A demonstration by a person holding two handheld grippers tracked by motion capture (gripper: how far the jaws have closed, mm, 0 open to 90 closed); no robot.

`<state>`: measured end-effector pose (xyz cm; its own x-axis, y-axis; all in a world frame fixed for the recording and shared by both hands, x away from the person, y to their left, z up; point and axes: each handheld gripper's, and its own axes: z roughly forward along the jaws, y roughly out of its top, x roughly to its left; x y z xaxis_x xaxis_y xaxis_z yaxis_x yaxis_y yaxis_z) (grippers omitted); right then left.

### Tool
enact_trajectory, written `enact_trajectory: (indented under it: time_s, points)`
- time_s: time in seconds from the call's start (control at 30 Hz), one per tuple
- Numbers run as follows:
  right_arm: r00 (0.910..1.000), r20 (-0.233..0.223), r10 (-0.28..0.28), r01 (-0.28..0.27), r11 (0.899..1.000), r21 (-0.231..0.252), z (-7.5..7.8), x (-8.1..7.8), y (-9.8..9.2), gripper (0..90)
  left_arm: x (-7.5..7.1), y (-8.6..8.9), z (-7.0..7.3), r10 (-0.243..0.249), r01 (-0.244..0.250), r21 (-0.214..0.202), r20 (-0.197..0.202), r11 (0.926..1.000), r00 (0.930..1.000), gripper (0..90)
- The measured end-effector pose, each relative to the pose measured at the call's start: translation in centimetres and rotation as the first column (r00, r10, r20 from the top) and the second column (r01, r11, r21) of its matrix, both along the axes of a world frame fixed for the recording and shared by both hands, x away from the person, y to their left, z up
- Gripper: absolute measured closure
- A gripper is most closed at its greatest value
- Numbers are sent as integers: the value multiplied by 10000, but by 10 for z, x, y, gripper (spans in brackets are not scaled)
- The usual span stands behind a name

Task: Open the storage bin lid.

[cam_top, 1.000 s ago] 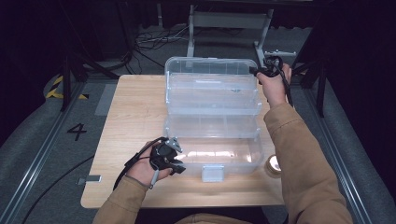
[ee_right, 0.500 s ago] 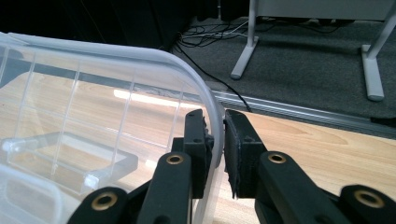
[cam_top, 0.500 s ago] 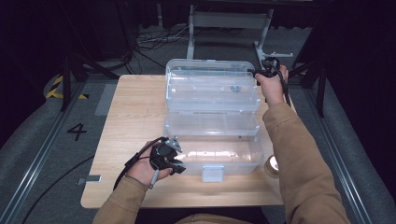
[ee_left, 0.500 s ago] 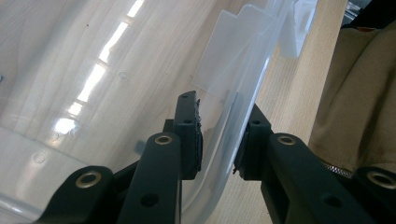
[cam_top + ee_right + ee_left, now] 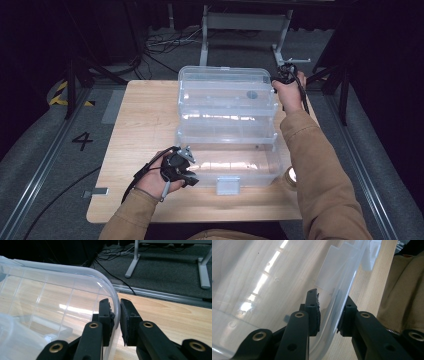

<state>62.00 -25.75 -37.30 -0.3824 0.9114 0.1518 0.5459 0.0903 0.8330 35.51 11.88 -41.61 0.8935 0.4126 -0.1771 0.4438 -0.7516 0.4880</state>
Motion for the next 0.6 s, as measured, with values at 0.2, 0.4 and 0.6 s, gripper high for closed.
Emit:
enact_trajectory:
  time_s: [0.2,0.4,0.6]
  points:
    - [9992,-394,14,3,9990,446,-9,4,-5,826,0,0,0,5,-5,13,5,10000,10000,743]
    - [9982,-598,21,3,9992,405,-13,8,-4,825,0,0,0,20,-20,15,12,10000,10000,743]
    - [9967,-808,35,7,9987,518,-19,10,-5,821,0,0,0,13,-13,15,13,10000,10000,743]
